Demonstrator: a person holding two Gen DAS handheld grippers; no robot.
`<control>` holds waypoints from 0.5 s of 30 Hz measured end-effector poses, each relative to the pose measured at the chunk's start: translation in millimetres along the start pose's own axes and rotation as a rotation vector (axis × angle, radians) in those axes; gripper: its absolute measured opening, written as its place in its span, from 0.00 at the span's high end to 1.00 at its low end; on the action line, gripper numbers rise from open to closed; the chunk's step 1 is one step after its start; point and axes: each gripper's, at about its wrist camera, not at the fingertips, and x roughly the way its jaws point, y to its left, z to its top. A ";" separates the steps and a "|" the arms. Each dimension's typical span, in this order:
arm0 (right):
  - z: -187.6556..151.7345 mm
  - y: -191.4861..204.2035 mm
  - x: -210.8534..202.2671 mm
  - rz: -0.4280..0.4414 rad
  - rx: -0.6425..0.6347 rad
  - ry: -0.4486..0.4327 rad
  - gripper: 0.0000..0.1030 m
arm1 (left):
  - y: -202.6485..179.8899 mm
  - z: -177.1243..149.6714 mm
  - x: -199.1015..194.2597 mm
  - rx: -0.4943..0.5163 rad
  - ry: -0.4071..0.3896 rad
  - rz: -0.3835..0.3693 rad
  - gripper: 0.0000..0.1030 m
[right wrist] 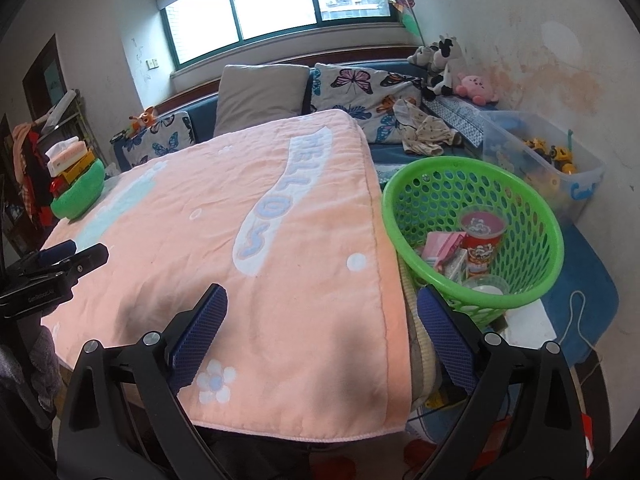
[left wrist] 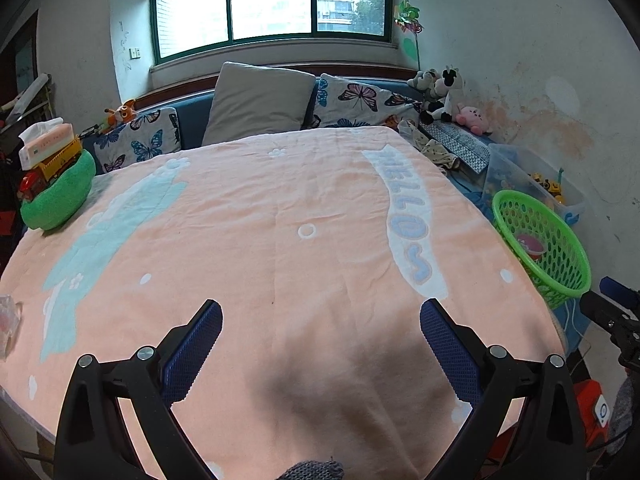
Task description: Collect trash
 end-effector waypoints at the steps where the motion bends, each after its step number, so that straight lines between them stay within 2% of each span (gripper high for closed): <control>1: 0.1 -0.1 0.5 0.001 0.000 0.000 0.08 | -0.5 -0.8 0.2 0.003 0.000 0.008 0.07; 15: -1.7 11.5 3.2 0.020 -0.030 -0.021 0.05 | 5.1 -1.5 -9.4 -0.024 -0.032 0.060 0.07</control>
